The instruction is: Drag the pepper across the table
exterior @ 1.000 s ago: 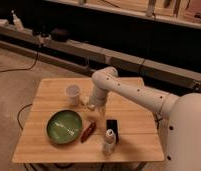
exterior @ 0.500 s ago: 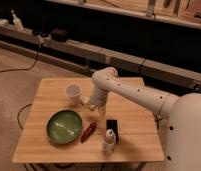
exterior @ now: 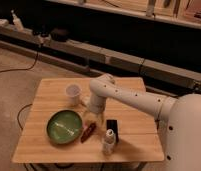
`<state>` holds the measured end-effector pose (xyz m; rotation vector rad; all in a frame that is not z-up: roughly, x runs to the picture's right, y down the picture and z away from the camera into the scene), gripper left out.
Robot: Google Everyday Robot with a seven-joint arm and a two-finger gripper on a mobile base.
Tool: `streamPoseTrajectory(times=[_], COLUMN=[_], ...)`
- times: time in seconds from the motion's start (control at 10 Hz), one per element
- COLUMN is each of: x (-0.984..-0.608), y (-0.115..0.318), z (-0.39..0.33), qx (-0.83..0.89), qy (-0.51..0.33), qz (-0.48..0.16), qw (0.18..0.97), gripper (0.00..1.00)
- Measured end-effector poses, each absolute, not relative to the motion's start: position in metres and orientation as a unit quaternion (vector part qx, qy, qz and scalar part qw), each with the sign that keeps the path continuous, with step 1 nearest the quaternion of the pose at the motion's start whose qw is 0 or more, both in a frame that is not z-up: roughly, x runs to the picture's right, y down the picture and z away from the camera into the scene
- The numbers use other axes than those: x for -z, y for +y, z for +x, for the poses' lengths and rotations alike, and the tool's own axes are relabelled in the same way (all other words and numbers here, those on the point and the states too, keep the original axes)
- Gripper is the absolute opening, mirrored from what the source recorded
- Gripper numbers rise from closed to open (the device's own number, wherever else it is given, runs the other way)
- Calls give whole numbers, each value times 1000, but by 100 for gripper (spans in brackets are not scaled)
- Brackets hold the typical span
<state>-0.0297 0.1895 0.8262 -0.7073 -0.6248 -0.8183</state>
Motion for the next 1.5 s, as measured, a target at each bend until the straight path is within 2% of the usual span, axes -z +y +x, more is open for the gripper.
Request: streamPoseTrajectory(times=[0.3, 1.0, 1.1, 1.3, 1.5], x=[-832, -847, -847, -849, -850], y=[212, 216, 217, 217, 215], z=[-39, -71, -71, -70, -66], qx=[384, 410, 410, 404, 400], qy=[-298, -305, -305, -302, -300], qz=[-351, -342, -343, -346, -347], qw=[800, 789, 788, 791, 794], gripper=[65, 64, 61, 41, 38])
